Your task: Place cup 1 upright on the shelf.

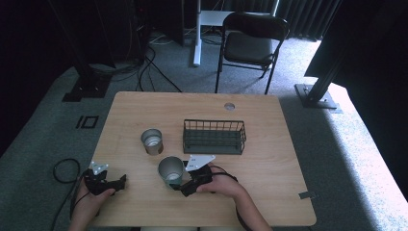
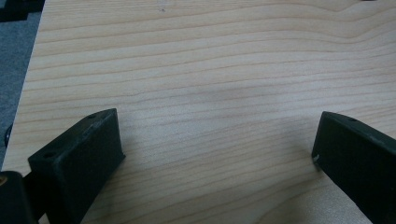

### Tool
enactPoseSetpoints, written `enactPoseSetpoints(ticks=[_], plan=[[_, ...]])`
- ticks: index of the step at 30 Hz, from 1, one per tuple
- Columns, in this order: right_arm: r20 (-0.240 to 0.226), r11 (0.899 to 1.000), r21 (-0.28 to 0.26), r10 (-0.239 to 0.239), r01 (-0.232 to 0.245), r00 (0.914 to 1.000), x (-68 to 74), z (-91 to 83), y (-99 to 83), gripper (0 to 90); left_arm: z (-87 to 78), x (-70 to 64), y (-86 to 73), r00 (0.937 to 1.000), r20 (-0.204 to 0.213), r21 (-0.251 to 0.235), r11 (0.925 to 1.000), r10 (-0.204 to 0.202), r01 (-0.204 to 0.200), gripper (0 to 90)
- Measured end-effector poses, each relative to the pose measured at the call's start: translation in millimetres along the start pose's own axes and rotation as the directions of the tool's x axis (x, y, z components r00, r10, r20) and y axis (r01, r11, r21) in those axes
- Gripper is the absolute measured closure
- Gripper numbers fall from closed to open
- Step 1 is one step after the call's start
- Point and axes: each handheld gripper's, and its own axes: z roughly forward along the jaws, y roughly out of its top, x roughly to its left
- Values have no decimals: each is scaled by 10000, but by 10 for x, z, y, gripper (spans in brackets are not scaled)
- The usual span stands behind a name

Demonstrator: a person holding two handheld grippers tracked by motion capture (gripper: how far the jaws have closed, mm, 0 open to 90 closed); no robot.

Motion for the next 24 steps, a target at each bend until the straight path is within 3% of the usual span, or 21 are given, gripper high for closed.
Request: enactPoseSetpoints(ticks=[12, 24], plan=[[119, 9960, -891, 79, -68, 9999, -14, 55, 55, 116, 0, 0, 0, 10000, -2, 5, 10000, 3, -3, 22], [75, 9935, -1114, 241, -231, 9997, -4, 72, 53, 112, 0, 0, 0, 10000, 0, -1, 10000, -3, 3, 22]])
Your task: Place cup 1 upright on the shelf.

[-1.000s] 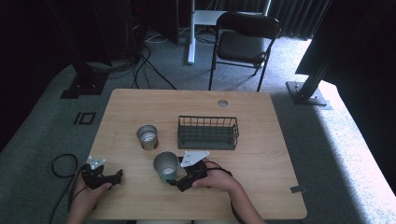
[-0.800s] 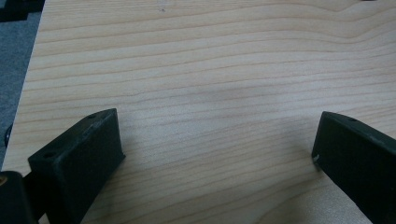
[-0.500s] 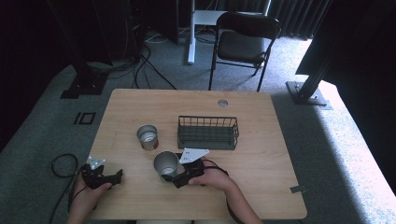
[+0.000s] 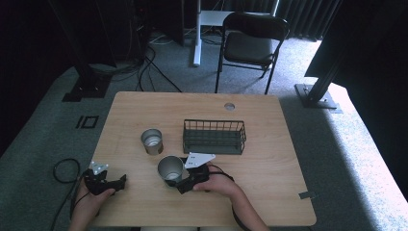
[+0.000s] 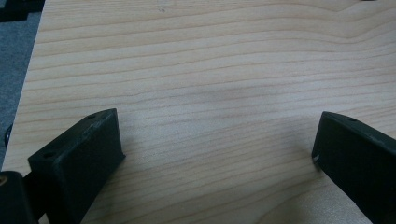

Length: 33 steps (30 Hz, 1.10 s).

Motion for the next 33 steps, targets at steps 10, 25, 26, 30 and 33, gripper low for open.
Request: enactPoseSetpoints(ticks=[10, 25, 26, 30, 33], plan=[[60, 9989, -276, -370, 372, 9993, 31, 49, 9, 112, 0, 0, 0, 10000, -1, 3, 10000, 0, 0, 22], [304, 9993, -382, -17, 29, 9995, 64, 106, 96, 124, -1, 1, 0, 10000, -3, 8, 10000, 6, -6, 22], [281, 9991, -419, 45, -34, 9996, 58, 96, 108, 124, 0, 1, 0, 10000, 0, -2, 10000, 4, -4, 22], [325, 9984, -553, 138, -120, 9994, 51, 60, 158, 124, 1, -1, 0, 10000, 2, -17, 10000, -18, 18, 21], [264, 9982, -547, 240, -226, 9994, 51, 44, 185, 124, 1, -1, 0, 10000, -3, -15, 10000, -21, 21, 22]])
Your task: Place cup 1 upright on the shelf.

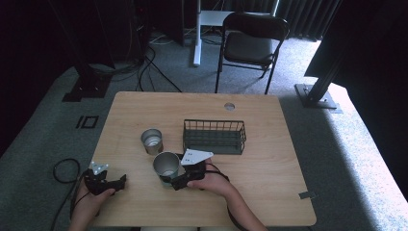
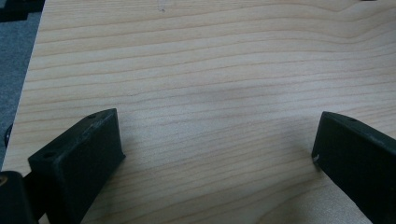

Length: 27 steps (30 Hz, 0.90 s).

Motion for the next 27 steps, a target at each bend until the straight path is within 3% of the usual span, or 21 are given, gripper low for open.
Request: enactPoseSetpoints(ticks=[8, 13, 26, 27], plan=[[29, 9999, -76, -104, 105, 9999, 13, -47, 108, 124, 0, 0, 0, 10000, 0, 2, 10000, 1, -1, 22], [363, 9984, -566, -3, 24, 9993, -10, -152, 281, 124, -1, 0, 1, 10000, 9, 14, 10000, -3, 3, 22], [1070, 9949, -1007, 77, 31, 9942, -95, -326, 550, 124, -2, 2, 1, 10000, 1, 20, 10000, 20, -20, 22], [1285, 9935, -1141, 166, -18, 9916, -113, -360, 597, 124, -2, 2, 1, 10000, 2, 16, 10000, 19, -19, 22]])
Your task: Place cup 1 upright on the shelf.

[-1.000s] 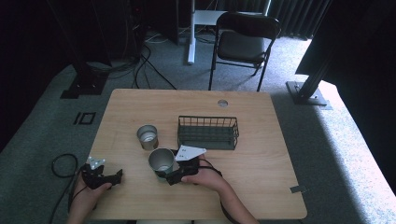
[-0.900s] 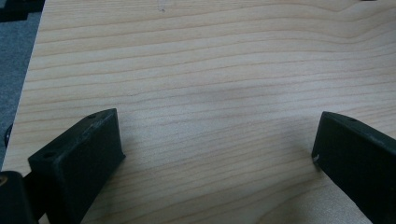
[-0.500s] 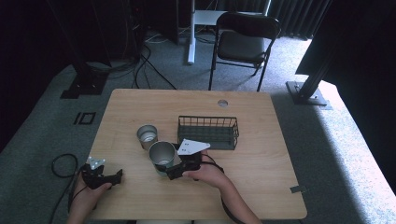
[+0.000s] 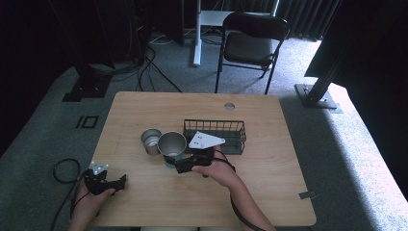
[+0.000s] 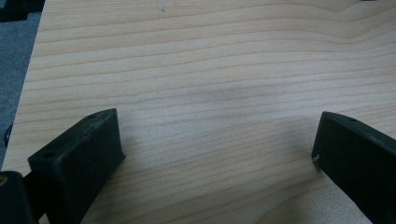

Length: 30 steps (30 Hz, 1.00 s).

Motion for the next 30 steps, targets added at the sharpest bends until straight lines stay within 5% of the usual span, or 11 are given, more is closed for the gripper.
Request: enactPoseSetpoints(ticks=[10, 17, 20, 21, 22, 24, 26, 27, 28, 29, 30], plan=[[829, 9978, -656, 29, 26, 9966, -113, -137, 213, 124, 1, 0, 0, 10000, -4, -6, 10000, 0, 0, 22], [1737, 9958, -904, 288, -132, 9844, -229, -247, 317, 124, 0, 0, 0, 10000, -2, 5, 10000, 3, -3, 22], [2929, 9961, -832, 521, -289, 9547, -344, -328, 345, 124, 0, 0, 0, 10000, -2, -5, 10000, -2, 2, 22], [2929, 9961, -832, 521, -289, 9547, -344, -328, 345, 124, 0, 0, 0, 10000, -2, -5, 10000, -2, 2, 22], [3383, 9957, -842, 657, -393, 9387, -394, -356, 348, 124, 0, 0, 0, 10000, -3, -4, 10000, 1, -1, 22], [3556, 9953, -873, 708, -423, 9319, -418, -370, 347, 124, 0, 0, 0, 10000, -5, 3, 10000, 0, 0, 22], [4150, 9950, -879, 801, -477, 9063, -481, -400, 345, 124, 2, -1, -1, 10000, -6, -26, 10000, -5, 5, 22], [4150, 9950, -879, 801, -477, 9063, -481, -400, 345, 124, 2, -1, -1, 10000, -6, -26, 10000, -5, 5, 22], [4631, 9960, -814, 698, -360, 8836, -525, -416, 336, 125, 2, 0, -1, 10000, -8, -22, 10000, 0, 0, 22], [4631, 9960, -814, 698, -360, 8836, -525, -416, 336, 125, 2, 0, -1, 10000, -10, -24, 10000, -1, 1, 22], [5079, 9963, -761, 740, -409, 8582, -575, -432, 318, 124, 2, 0, -1, 10000, -11, -19, 10000, 2, -2, 22]])
